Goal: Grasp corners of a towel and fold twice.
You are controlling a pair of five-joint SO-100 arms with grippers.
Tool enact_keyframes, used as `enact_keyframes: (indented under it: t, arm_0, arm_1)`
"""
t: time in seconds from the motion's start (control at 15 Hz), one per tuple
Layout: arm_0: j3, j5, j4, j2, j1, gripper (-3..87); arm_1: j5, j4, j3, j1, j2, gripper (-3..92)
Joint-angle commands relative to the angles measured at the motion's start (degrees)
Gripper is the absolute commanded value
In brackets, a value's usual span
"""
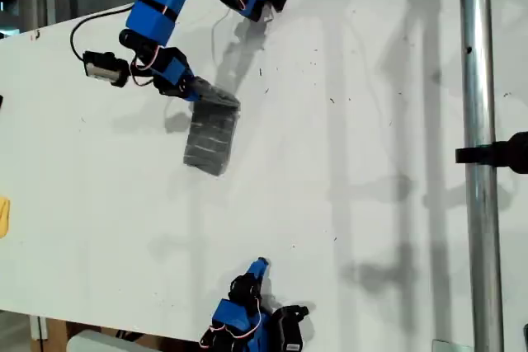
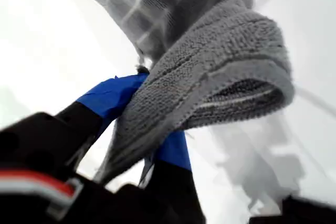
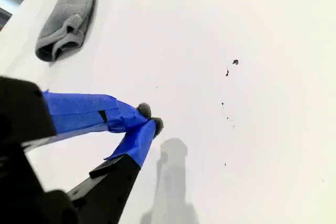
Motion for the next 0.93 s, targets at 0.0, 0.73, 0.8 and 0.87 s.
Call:
enact_keyframes:
  t: [0.0, 0.73, 0.8, 0.87]
  arm_0:
    - [0.4, -0.9, 0.4, 0.1, 0.9, -2.7]
    - [0.4, 4.9, 0.5, 0.1, -0.1, -1.5]
    - [0.4, 5.5, 0.5, 0.1, -0.1, -0.4]
    - [0.4, 5.0, 0.5, 0.1, 0.1, -0.4]
  arm_1:
    - [0.1, -6.9, -13.4, -2.5, -17.0, -0.2]
    - [-9.3, -29.3, -7.1, 4.0, -3.0, 36.0]
    - [-8.8, -26.1, 0.6, 3.9, 2.8, 25.5]
    - [-6.3, -23.9, 11.1, 3.0, 10.5, 13.7]
